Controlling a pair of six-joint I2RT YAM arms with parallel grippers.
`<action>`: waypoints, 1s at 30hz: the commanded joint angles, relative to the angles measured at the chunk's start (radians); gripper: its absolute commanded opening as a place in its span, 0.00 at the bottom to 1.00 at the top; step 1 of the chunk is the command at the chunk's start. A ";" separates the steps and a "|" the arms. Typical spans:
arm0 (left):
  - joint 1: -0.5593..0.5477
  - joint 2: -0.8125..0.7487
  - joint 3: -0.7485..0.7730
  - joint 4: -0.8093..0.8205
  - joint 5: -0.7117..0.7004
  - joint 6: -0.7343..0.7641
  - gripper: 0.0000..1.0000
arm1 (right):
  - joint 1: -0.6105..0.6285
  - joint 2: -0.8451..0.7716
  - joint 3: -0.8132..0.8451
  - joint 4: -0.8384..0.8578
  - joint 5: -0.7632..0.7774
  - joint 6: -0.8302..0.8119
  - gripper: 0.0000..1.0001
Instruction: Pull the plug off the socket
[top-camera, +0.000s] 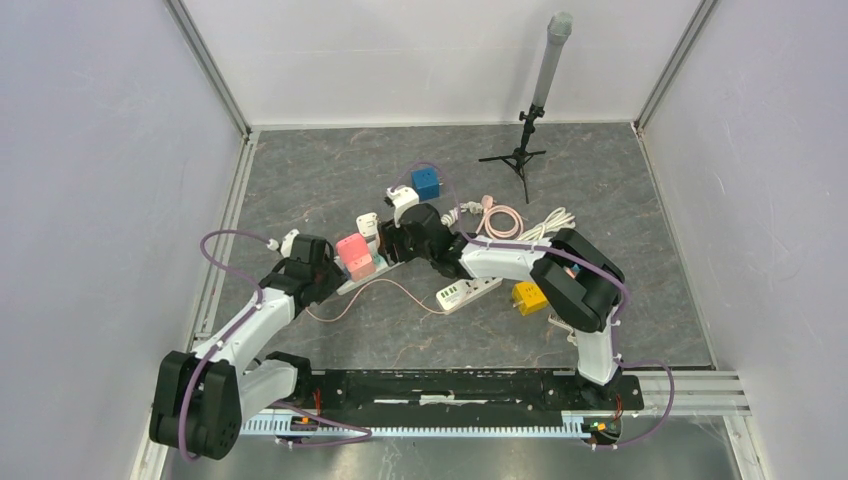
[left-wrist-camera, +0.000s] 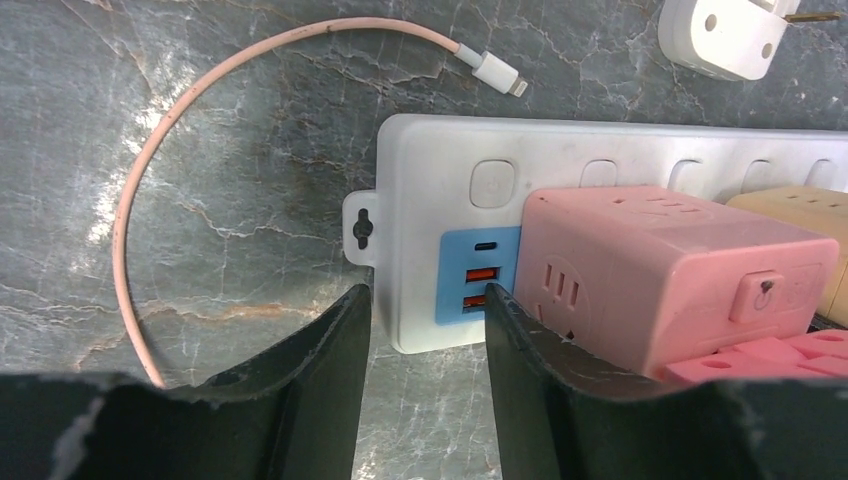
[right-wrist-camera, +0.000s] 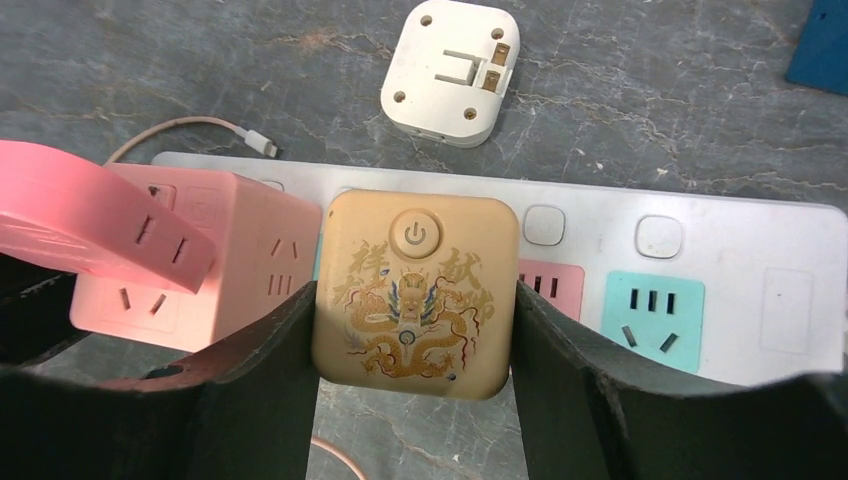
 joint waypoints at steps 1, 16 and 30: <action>0.007 0.002 -0.050 -0.048 -0.055 -0.030 0.51 | -0.042 -0.066 -0.080 0.226 -0.226 0.195 0.00; 0.008 -0.021 -0.046 -0.056 -0.044 -0.008 0.45 | -0.021 -0.124 -0.087 0.241 -0.210 0.095 0.00; 0.009 -0.065 -0.040 -0.084 -0.060 0.003 0.43 | -0.005 -0.107 -0.046 0.234 -0.241 0.099 0.00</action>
